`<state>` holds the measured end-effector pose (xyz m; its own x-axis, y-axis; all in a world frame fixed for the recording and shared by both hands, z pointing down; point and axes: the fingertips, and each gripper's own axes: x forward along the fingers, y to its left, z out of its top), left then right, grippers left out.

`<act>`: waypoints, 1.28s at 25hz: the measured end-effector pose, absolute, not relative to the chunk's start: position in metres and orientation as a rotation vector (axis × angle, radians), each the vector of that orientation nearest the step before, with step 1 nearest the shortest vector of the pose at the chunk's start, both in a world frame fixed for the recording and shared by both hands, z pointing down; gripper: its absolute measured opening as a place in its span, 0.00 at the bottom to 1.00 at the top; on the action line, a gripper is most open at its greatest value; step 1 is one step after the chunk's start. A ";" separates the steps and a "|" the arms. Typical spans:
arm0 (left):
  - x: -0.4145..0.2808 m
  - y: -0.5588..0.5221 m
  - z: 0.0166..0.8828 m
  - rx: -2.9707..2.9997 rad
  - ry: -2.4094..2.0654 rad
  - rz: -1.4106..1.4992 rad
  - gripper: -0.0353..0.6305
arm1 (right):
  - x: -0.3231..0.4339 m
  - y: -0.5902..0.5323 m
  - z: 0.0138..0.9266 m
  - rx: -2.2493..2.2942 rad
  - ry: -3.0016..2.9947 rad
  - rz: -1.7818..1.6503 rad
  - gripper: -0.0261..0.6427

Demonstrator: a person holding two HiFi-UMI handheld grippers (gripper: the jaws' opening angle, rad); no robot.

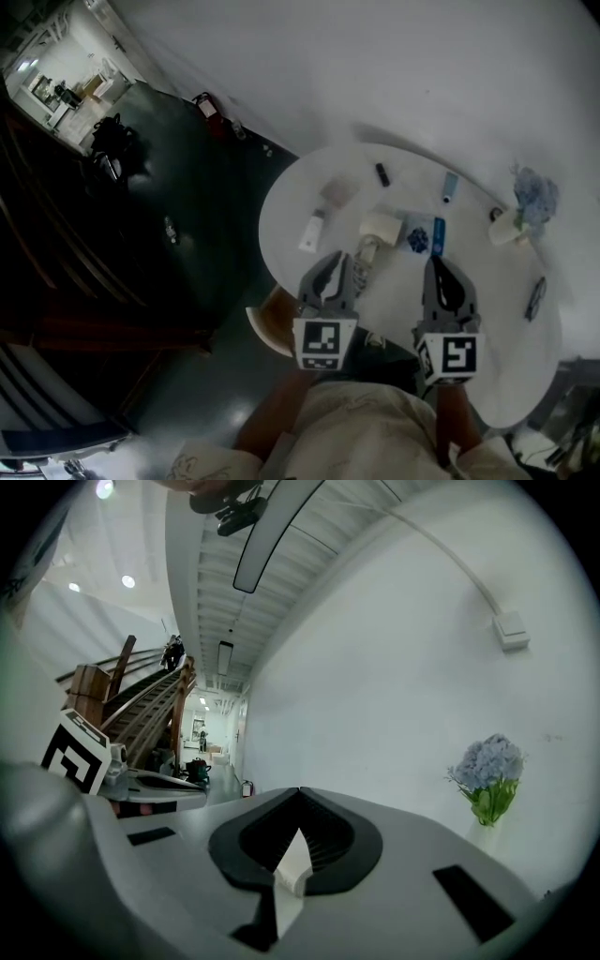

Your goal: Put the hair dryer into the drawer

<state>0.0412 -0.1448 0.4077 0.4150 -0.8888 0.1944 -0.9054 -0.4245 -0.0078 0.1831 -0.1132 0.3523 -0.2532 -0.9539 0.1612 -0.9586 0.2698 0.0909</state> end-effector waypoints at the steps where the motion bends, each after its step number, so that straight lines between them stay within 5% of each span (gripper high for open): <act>1: 0.044 -0.149 0.414 2.552 -1.626 0.284 0.09 | 0.187 -0.117 0.354 1.792 -2.353 0.041 0.05; 19: 0.098 -0.190 0.566 2.286 -1.343 0.755 0.50 | 0.239 -0.134 0.383 1.810 -2.318 0.102 0.05; 32: 0.114 -0.210 0.622 2.138 -1.163 0.891 0.53 | 0.247 -0.134 0.404 1.803 -2.288 0.181 0.05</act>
<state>0.1139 -0.2096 0.6220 0.4079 -0.5062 0.7598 -0.8654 -0.4795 0.1451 0.2468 -0.1340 0.4037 -0.2216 -0.9430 0.2485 -0.9703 0.2387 0.0405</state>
